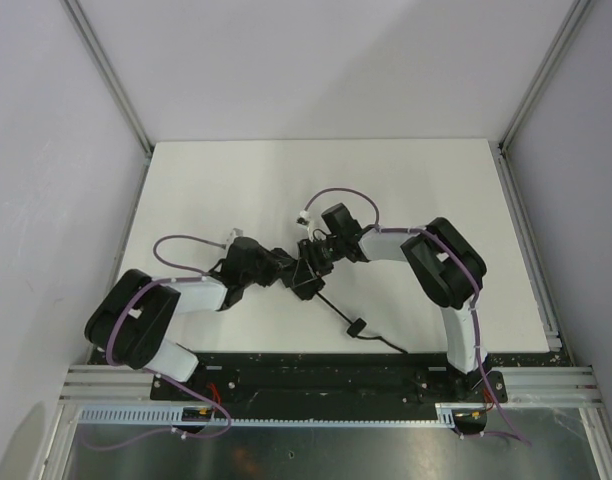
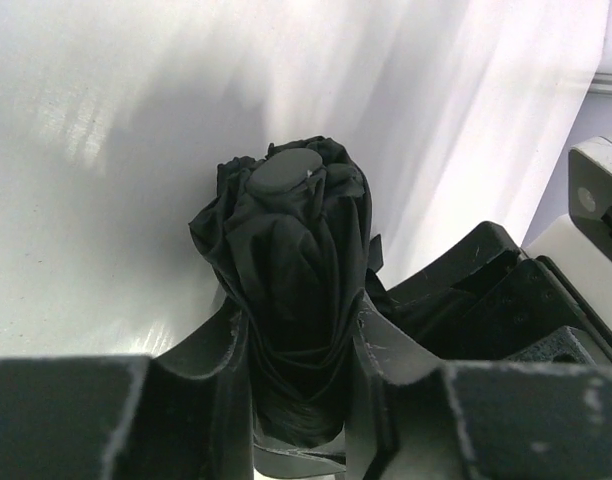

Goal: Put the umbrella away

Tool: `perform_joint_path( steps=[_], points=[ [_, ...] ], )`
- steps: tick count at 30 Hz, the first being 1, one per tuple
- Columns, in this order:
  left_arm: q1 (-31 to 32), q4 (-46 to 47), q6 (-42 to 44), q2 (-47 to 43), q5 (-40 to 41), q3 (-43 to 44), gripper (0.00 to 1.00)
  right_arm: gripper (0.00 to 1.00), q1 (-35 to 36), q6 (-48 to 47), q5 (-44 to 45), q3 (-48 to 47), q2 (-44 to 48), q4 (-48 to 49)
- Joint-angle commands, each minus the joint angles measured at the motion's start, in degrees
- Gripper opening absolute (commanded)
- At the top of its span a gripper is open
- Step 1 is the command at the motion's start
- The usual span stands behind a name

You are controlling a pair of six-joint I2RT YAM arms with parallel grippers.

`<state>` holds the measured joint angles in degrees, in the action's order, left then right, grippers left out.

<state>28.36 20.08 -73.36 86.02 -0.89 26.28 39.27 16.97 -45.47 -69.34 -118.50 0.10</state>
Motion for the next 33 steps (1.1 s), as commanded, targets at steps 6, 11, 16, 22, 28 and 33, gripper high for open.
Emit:
perform_joint_path(
  steps=[6,11,16,22,28,33],
  points=[
    [1.7,-13.6,6.8,4.7,0.6,-4.4,0.06,0.67,8.4,-8.3,28.8,0.8,8.5,-7.9],
    [1.7,-13.6,6.2,4.0,0.6,-4.7,0.06,0.73,15.2,-10.0,53.5,-0.4,9.6,-10.6],
    [1.7,-13.6,5.9,2.7,0.7,-4.8,0.06,0.58,18.1,-11.0,62.2,-0.9,6.5,-13.1],
    [1.5,-13.4,5.3,1.1,-0.2,-4.5,0.07,0.11,18.4,-12.5,60.8,0.0,3.9,-12.5],
    [-0.3,-10.3,5.5,-5.9,-1.8,-7.2,0.45,0.0,15.2,-14.0,45.3,3.5,7.8,-7.3],
    [-2.4,-8.2,6.3,-14.2,-4.4,-9.8,0.75,0.0,12.4,-14.0,32.7,5.5,11.8,-5.2]
  ],
)
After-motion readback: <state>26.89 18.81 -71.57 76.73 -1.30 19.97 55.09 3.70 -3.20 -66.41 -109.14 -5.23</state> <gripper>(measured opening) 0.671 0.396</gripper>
